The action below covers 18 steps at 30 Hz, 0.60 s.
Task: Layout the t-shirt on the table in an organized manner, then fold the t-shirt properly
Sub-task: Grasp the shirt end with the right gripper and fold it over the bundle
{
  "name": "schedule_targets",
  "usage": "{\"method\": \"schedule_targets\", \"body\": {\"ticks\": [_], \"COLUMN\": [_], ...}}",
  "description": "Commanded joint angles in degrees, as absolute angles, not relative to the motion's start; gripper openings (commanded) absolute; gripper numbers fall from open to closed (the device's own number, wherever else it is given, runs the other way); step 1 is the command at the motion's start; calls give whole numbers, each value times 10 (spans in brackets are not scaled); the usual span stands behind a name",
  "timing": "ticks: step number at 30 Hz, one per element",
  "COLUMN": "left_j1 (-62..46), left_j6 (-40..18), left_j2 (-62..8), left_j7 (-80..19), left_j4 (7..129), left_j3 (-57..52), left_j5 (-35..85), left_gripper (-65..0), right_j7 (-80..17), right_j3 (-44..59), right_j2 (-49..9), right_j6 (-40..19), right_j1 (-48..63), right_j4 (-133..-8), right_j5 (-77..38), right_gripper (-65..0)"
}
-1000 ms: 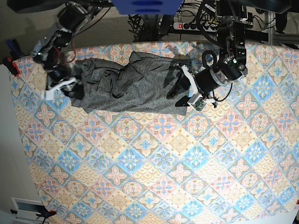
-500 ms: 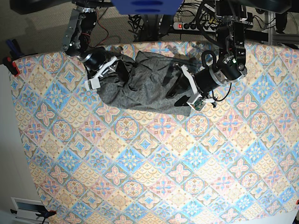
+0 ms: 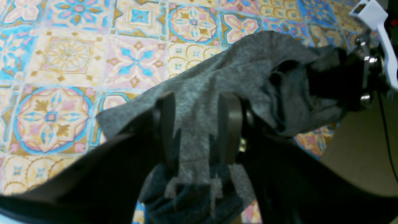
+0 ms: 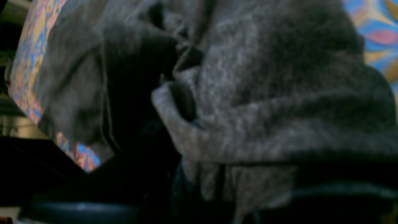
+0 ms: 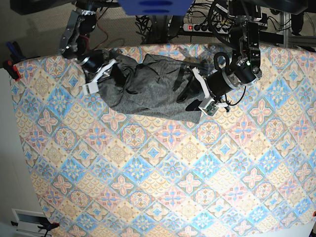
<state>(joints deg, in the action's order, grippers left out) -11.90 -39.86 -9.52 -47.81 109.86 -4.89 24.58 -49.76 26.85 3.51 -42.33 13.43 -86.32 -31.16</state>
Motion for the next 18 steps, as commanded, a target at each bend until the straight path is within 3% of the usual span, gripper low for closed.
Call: {"method": "schedule_targets", "body": {"ticks": [1,13,18], "left_j1": [-115,-113,-111], "left_j6": [-400,-400,-400], "left_j2": [-96,-97,-97], "left_j7": [-464,-464,-464], "left_j4": [1109,1108,1108], "left_j3": [-50,-50,-50], "left_j5": [259,258,248], "left_gripper": [-439,-439,-439], "right_j7": [-517,-544,-514], "right_j3": [293,382,378], "right_j2": [3,-182,-220], "right_j6": [-400,-400,-400], "right_j1": [110,-42,-60], "right_j4": [-859,-616,-575], "right_j5": [-256,-255,-255], "right_gripper": [-650,-650,-650]}}
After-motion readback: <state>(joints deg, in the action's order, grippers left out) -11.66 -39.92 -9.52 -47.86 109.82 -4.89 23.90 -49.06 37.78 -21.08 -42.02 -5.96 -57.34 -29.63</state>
